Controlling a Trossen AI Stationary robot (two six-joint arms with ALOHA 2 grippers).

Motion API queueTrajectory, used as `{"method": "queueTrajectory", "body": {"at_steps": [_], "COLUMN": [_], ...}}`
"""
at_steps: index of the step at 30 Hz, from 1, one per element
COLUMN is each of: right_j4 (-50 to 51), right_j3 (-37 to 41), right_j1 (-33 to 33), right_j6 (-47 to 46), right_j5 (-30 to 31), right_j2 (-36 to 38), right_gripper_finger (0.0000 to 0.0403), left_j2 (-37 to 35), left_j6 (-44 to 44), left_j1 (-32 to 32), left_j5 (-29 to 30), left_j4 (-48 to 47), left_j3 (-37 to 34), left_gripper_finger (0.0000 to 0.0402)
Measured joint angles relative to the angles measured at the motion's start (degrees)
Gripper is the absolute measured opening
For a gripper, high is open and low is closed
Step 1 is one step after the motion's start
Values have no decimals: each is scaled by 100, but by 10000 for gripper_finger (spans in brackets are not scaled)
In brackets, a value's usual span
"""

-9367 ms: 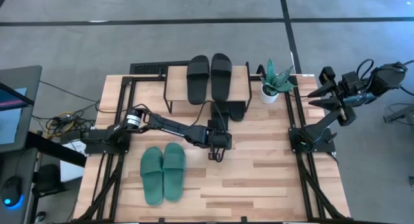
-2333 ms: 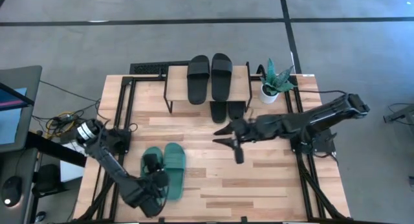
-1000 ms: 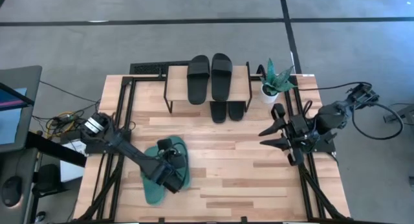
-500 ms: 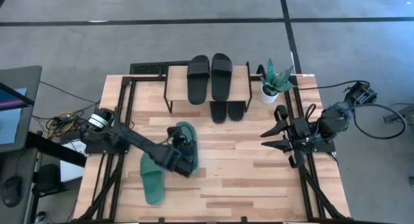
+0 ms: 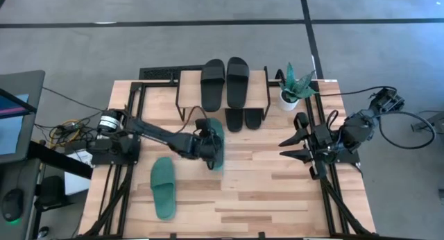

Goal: Pick and place slides into the shelf
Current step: Put the right green slide under the shelf

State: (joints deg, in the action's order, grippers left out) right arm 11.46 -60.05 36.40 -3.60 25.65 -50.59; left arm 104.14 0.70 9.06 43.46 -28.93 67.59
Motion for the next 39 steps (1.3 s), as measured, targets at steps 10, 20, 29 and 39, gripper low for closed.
{"method": "queueTrajectory", "body": {"at_steps": [10,20,29,39], "right_j4": [76,156,151,146], "right_j3": [0,0,0,0], "right_j1": [0,-76,-216,-190], "right_j6": [4,67,63,19], "right_j5": [-2,-2,-2,-2], "right_j2": [0,3,4,4], "right_gripper_finger": [98,98,98,98], "left_j2": [2,2,2,2], "left_j6": [811,925,1073,499], "left_j1": [-535,-678,-880,-895], "left_j5": [-581,-916,-1086,-1213], "left_j4": [950,1323,1657,1306], "left_j3": [-251,-417,-417,-415], "left_gripper_finger": [0,3,10,65]}}
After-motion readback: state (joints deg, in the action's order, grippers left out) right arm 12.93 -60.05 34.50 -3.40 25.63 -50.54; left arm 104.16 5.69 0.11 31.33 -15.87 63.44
